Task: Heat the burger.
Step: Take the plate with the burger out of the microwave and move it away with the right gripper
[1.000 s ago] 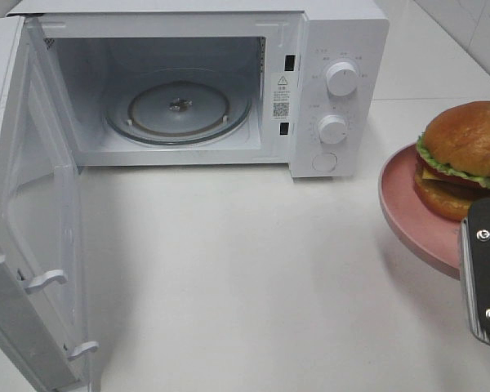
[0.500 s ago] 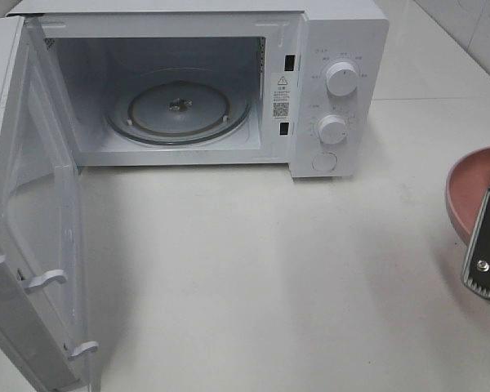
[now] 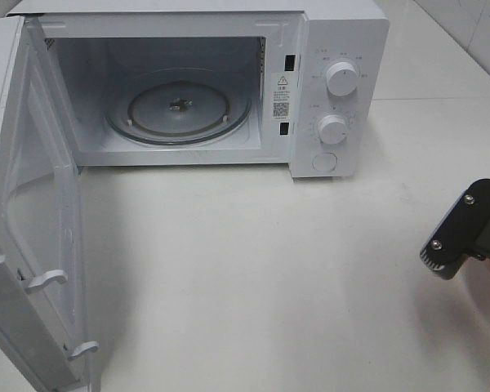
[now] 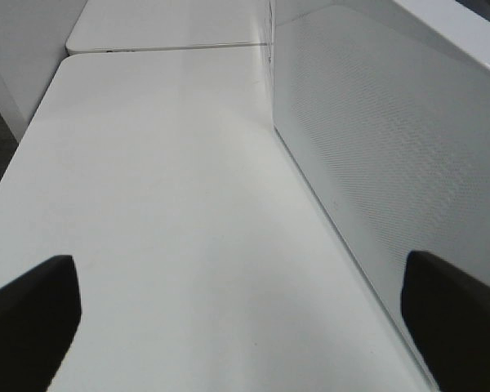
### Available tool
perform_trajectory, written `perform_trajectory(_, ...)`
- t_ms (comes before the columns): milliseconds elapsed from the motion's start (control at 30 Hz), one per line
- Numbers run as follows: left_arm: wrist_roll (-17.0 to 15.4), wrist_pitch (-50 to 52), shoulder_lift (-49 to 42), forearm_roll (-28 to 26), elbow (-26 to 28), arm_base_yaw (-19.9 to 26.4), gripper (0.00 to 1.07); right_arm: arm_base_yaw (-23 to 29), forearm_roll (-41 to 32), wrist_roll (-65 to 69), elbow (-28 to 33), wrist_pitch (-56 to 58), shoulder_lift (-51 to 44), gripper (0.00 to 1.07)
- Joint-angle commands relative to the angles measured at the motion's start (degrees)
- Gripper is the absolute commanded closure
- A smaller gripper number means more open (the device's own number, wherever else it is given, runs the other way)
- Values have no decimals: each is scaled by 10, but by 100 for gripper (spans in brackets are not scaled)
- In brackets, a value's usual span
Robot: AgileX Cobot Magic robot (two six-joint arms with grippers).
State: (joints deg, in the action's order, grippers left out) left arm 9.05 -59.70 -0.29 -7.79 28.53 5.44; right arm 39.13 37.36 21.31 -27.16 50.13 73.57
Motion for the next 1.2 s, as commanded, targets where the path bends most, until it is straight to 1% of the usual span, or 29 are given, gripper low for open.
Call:
perform_trajectory(33,-1,3,-12,-5,-2,1,6,0,45,48,-4,-6,17,107)
perform_trajectory(100,-1,3,-12,-5,-2,1,6,0,49,62,-4,-10,21,107)
perform_trajectory(167,-1,3,-12,-5,-2,1,6,0,68,128,-5,-26,45,107)
perform_trajectory(267,-1,3,-12,-5,-2,1,6,0,72,140,-5,-29,50,107)
perform_trajectory(333,-1,3,-12,-5,-2,1,6,0,87,201,-5,-33,77,107)
perform_trajectory(400,-1,3,-12,-5,-2,1,6,0,89,213,-5,-33,84,107)
perform_trajectory(433,-1,3,-12,-5,-2,1,6,0,92,237,-5,-33,104,107)
perform_trajectory(633,-1,3,-12,-5,-2,1,6,0,112,274,-11,-41,146,107)
perform_trajectory(667,-1,3,-12,-5,-2,1,6,-1,124,294,-15,-45,159,107)
perform_trajectory(800,-1,3,-12,-5,-2,1,6,-1,135,318,-25,-51,176,107)
perform_trajectory(933,-1,3,-12,-5,-2,1,6,-25,149,344,-41,-70,209,107)
perform_trajectory(1167,-1,3,-12,-5,-2,1,6,-34,161,347,-47,-88,237,105)
perform_trajectory(1200,-1,3,-12,-5,-2,1,6,-34,161,352,-47,-103,240,103)
